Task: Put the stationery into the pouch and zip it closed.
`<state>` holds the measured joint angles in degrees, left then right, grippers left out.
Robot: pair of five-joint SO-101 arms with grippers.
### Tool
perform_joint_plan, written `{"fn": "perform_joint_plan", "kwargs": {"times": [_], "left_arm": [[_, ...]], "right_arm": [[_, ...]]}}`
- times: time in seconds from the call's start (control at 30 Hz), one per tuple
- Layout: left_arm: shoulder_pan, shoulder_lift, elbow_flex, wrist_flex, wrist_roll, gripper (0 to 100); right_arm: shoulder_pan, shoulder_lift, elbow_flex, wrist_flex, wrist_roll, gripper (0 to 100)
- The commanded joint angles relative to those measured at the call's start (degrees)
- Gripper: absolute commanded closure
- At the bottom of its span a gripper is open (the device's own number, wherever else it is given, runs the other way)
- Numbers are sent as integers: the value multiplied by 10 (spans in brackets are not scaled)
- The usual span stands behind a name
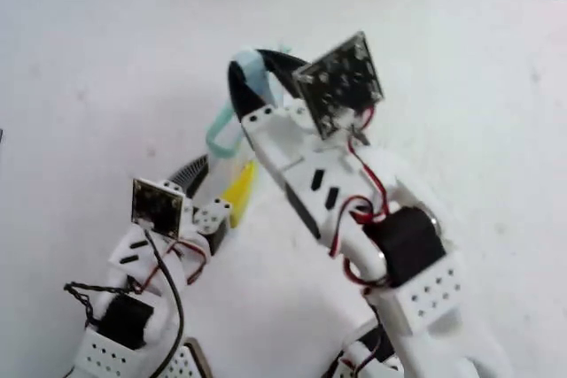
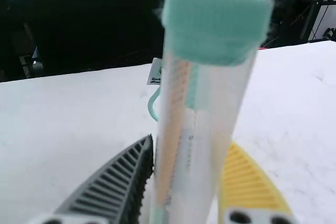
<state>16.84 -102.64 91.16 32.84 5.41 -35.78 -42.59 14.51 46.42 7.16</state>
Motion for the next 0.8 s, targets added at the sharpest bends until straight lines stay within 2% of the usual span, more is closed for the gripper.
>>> {"fn": "perform_joint_plan", "kwargs": {"times": [0.0, 0.27, 0.5, 0.7, 0.77], "left_arm": [[4, -2, -33, 1, 3, 797], [4, -2, -33, 0, 3, 797], [4, -2, -33, 0, 3, 796], [0, -2, -33, 0, 3, 795], [0, -2, -33, 0, 3, 794]], "right_arm": [[-19, 21, -26, -17, -4, 982], [-62, 39, -10, -23, -4, 982], [-59, 52, 37, -70, -4, 982], [-38, 51, 91, -65, -5, 982], [-33, 50, 106, -65, -27, 982]]}}
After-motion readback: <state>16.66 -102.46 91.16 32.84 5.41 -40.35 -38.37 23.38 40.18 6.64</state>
